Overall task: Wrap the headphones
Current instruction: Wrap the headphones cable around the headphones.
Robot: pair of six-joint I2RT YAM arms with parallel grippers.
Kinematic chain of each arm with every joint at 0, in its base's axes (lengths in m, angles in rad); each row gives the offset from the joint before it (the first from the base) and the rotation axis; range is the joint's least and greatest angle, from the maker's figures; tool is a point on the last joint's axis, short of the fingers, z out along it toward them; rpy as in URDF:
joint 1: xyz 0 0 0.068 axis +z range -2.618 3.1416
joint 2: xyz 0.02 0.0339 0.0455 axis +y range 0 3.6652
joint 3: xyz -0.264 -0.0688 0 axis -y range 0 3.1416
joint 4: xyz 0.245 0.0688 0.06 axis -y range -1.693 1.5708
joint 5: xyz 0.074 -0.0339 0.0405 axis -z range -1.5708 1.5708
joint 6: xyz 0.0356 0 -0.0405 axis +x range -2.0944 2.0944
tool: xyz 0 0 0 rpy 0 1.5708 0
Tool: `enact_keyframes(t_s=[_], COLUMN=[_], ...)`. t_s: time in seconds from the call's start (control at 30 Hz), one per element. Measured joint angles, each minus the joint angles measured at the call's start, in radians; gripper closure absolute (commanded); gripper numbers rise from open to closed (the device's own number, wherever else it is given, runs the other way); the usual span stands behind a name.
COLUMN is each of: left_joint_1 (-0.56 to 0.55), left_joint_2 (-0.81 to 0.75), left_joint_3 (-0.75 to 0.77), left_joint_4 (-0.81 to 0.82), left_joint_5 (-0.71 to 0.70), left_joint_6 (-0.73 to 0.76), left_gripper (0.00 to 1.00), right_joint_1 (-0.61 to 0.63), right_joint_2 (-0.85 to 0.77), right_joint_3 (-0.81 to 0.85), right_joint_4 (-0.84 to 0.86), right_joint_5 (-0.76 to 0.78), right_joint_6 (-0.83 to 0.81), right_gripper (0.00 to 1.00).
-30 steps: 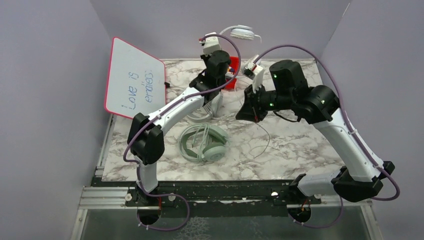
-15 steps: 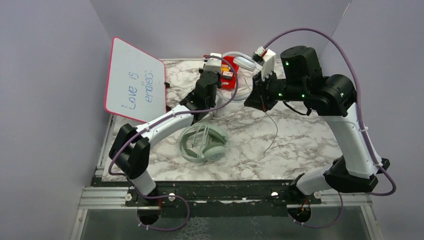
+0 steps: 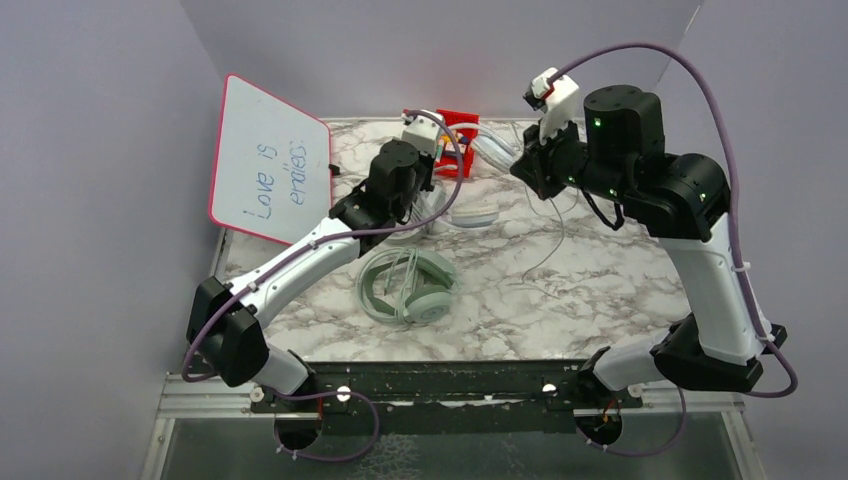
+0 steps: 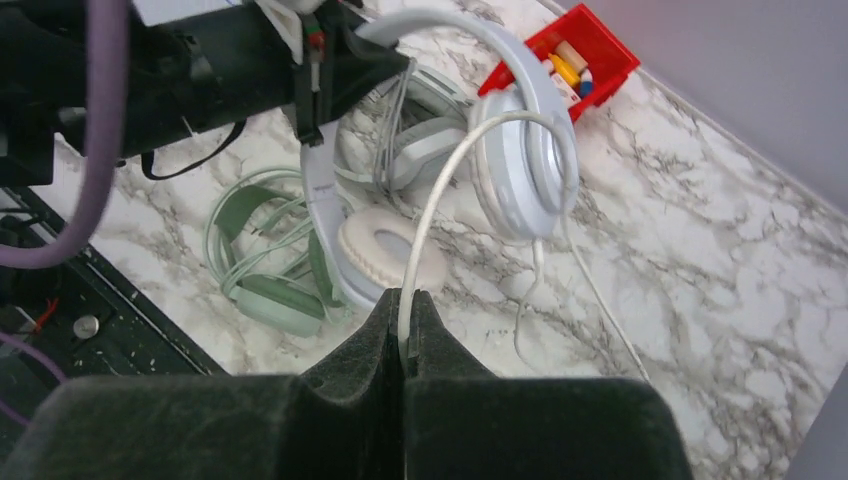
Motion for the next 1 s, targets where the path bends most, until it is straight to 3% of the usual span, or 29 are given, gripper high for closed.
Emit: enact_keyframes(t_s=[0.2, 0.33, 0.5, 0.6, 0.73, 0.8, 1.0], left_joint_1=[-0.001, 0.005, 0.026, 0.043, 0.066, 0.073, 0.095], left_joint_2=[-0.005, -0.020, -0.047, -0.052, -0.061, -0.061, -0.055], left_joint_3=[-0.018, -0.018, 0.029, 0.081, 0.142, 0.176, 0.302], left_joint_4=[-0.132, -0.222, -0.359, -0.427, -0.502, -0.534, -0.655], left_joint_5=[0.059, 0.063, 0.074, 0.073, 0.064, 0.054, 0.051], left_joint_6=[0.047, 0.049, -0.002, -0.034, -0.060, -0.068, -0.103], left_gripper=[1.00, 1.00, 1.00, 1.00, 1.00, 1.00, 1.00], right_joint_1=[0.000, -0.014, -0.421, -0.542, -0.571, -0.571, -0.594], right_joint_2=[0.039, 0.021, -0.016, -0.026, -0.030, -0.032, -0.047], right_joint_3=[0.000, -0.055, -0.331, -0.549, -0.719, -0.789, -0.882], right_joint_4=[0.051, 0.117, 0.270, 0.324, 0.375, 0.407, 0.517], right_joint_5=[-0.116, 0.125, 0.220, 0.225, 0.133, 0.072, -0.235], right_joint_6=[-0.116, -0.082, -0.038, -0.009, 0.045, 0.060, 0.061], right_gripper=[0.99, 0.99, 0.97, 0.81, 0.32, 0.23, 0.14])
